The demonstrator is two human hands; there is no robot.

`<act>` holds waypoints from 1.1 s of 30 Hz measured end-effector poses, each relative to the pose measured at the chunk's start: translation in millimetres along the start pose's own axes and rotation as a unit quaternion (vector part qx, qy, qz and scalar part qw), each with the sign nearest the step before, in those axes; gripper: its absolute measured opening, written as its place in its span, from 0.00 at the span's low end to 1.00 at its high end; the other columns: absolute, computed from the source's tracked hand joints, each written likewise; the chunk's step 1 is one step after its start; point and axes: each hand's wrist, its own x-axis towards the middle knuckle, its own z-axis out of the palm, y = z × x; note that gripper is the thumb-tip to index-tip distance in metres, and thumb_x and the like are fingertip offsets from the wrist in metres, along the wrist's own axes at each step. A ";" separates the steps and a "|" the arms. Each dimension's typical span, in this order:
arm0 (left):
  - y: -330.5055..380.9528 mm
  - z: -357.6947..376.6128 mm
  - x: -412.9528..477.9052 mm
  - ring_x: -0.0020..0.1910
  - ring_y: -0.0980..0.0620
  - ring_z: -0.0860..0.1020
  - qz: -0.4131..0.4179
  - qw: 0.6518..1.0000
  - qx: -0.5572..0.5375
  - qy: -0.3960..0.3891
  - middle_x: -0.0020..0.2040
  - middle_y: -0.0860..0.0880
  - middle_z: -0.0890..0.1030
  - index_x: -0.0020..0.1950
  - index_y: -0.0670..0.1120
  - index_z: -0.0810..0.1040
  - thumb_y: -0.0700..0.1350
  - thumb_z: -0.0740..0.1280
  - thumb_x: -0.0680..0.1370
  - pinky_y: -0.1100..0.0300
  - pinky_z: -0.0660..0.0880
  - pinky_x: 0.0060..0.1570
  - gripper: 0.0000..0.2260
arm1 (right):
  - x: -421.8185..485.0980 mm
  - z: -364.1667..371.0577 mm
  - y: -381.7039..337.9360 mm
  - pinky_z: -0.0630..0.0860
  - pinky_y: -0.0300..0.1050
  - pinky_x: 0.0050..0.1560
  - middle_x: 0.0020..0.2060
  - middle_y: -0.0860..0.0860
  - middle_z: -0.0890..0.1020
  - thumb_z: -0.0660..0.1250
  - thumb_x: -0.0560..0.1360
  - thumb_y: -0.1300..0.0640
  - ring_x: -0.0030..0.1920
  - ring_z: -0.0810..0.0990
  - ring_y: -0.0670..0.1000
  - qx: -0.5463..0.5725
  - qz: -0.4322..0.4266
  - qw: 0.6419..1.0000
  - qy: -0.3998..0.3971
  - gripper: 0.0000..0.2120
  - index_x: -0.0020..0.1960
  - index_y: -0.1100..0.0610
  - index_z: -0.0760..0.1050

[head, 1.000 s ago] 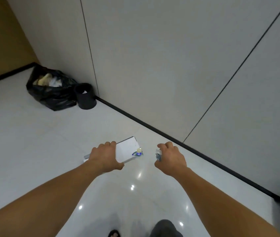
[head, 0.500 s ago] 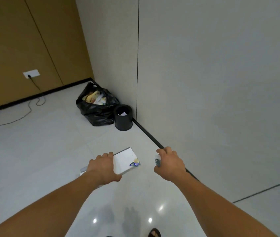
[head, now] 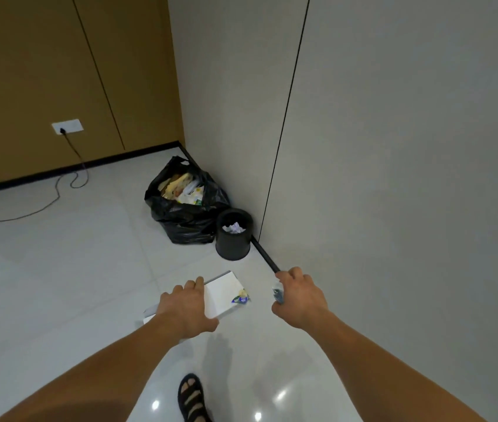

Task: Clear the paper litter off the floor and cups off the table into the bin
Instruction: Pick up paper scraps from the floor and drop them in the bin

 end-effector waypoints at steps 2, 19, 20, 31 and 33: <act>-12.6 -20.5 41.0 0.61 0.48 0.70 0.006 1.000 0.000 0.001 0.65 0.50 0.70 0.75 0.49 0.52 0.69 0.66 0.64 0.50 0.68 0.56 0.47 | 41.0 -12.6 -13.1 0.72 0.46 0.53 0.66 0.51 0.65 0.65 0.72 0.48 0.62 0.68 0.55 -0.003 0.005 1.000 0.002 0.31 0.73 0.49 0.62; -43.0 -137.6 345.0 0.70 0.44 0.65 0.038 0.994 0.068 -0.075 0.74 0.46 0.62 0.78 0.45 0.46 0.70 0.66 0.66 0.46 0.65 0.65 0.51 | 353.9 -69.5 -47.6 0.73 0.48 0.56 0.68 0.53 0.65 0.65 0.74 0.47 0.64 0.68 0.56 0.000 0.008 0.999 -0.035 0.31 0.74 0.50 0.61; -44.0 -144.1 363.3 0.70 0.44 0.65 0.036 0.993 0.075 -0.081 0.75 0.46 0.61 0.78 0.45 0.46 0.70 0.66 0.66 0.46 0.64 0.65 0.52 | 374.8 -73.0 -47.5 0.73 0.48 0.56 0.68 0.53 0.65 0.65 0.74 0.47 0.64 0.68 0.56 0.002 0.006 0.999 -0.038 0.31 0.74 0.51 0.61; -58.9 -177.5 572.3 0.68 0.42 0.65 0.083 0.979 0.123 -0.141 0.72 0.44 0.63 0.78 0.43 0.46 0.68 0.67 0.65 0.44 0.65 0.63 0.53 | 563.6 -68.0 -54.8 0.72 0.48 0.60 0.68 0.51 0.65 0.67 0.73 0.46 0.65 0.68 0.55 0.052 0.065 0.991 -0.104 0.33 0.74 0.47 0.60; -63.4 -164.1 618.6 0.67 0.42 0.66 0.111 0.972 0.145 -0.150 0.72 0.44 0.64 0.77 0.42 0.47 0.67 0.68 0.65 0.44 0.65 0.63 0.52 | 595.9 -49.6 -57.0 0.73 0.48 0.61 0.68 0.51 0.66 0.67 0.72 0.47 0.64 0.68 0.55 0.070 0.101 0.986 -0.109 0.32 0.74 0.47 0.61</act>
